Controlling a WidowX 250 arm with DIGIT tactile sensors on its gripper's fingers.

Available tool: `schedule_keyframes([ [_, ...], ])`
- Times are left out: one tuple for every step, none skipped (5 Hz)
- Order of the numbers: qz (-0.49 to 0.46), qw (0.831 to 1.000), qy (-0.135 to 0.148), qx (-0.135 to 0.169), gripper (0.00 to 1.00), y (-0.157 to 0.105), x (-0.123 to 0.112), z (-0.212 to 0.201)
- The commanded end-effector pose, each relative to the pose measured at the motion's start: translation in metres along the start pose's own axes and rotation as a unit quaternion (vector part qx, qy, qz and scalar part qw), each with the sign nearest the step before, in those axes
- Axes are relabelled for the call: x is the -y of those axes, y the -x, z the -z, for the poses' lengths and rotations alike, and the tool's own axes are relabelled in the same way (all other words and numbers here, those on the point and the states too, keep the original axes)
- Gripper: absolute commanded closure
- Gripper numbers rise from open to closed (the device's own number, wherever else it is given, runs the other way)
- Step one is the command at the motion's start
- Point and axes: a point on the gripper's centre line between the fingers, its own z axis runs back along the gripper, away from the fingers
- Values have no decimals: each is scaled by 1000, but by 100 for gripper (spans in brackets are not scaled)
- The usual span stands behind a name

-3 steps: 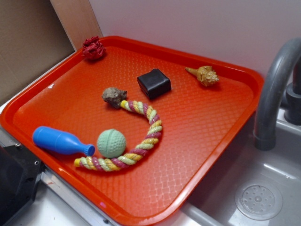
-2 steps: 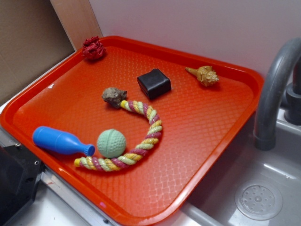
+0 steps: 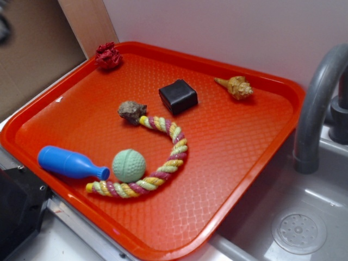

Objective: Grab the green ball.

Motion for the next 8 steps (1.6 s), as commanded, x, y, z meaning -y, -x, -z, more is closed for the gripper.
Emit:
schedule_keyframes([
  [123, 992, 22, 10, 0, 3, 45, 93],
  [128, 990, 54, 18, 0, 0, 50, 136],
  [121, 990, 63, 43, 0, -7, 62, 161],
  [109, 991, 44, 57, 100, -13, 69, 171],
  [81, 993, 65, 50, 100, -22, 56, 145],
  [22, 997, 45, 54, 100, -41, 35, 109],
  [-63, 997, 34, 34, 100, -64, -1, 62],
  [-181, 983, -17, 12, 100, -80, -51, 12],
])
